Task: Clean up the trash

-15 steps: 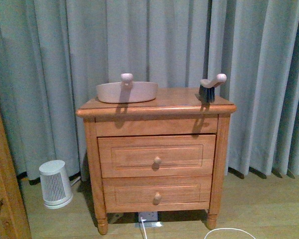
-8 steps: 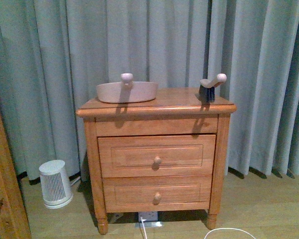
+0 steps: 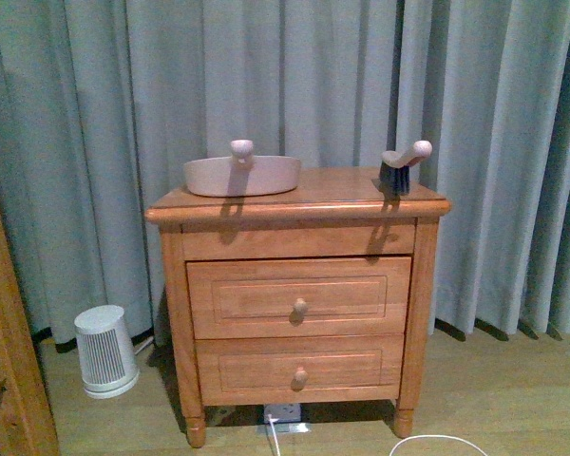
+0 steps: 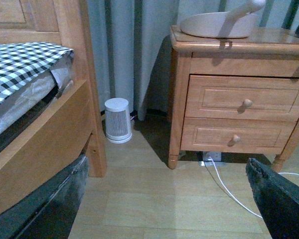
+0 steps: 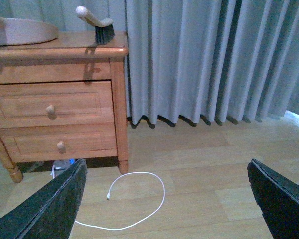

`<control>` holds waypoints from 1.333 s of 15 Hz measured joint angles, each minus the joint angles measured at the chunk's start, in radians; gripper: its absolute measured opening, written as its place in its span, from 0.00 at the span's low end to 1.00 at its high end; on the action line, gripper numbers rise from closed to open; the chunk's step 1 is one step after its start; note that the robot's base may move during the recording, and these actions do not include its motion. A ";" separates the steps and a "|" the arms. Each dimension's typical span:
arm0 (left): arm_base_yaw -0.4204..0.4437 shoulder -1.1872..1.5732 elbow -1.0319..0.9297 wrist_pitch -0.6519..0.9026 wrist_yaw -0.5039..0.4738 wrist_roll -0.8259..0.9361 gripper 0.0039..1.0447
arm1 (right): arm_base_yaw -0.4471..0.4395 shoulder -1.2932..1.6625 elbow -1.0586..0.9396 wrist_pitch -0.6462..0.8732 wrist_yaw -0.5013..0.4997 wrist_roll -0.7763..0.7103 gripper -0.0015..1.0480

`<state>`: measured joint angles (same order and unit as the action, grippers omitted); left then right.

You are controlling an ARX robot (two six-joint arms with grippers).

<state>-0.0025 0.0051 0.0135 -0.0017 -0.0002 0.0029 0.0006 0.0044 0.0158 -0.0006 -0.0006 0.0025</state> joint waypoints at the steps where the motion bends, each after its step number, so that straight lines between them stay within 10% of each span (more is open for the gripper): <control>1: 0.000 0.000 0.000 0.000 0.000 0.000 0.93 | 0.000 0.000 0.000 0.000 0.000 0.000 0.93; 20: 0.000 0.000 0.000 0.000 0.000 0.000 0.93 | 0.000 0.000 0.000 0.000 0.000 0.000 0.93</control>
<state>-0.0025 0.0051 0.0135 -0.0017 -0.0002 0.0029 0.0006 0.0040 0.0158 -0.0006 -0.0010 0.0025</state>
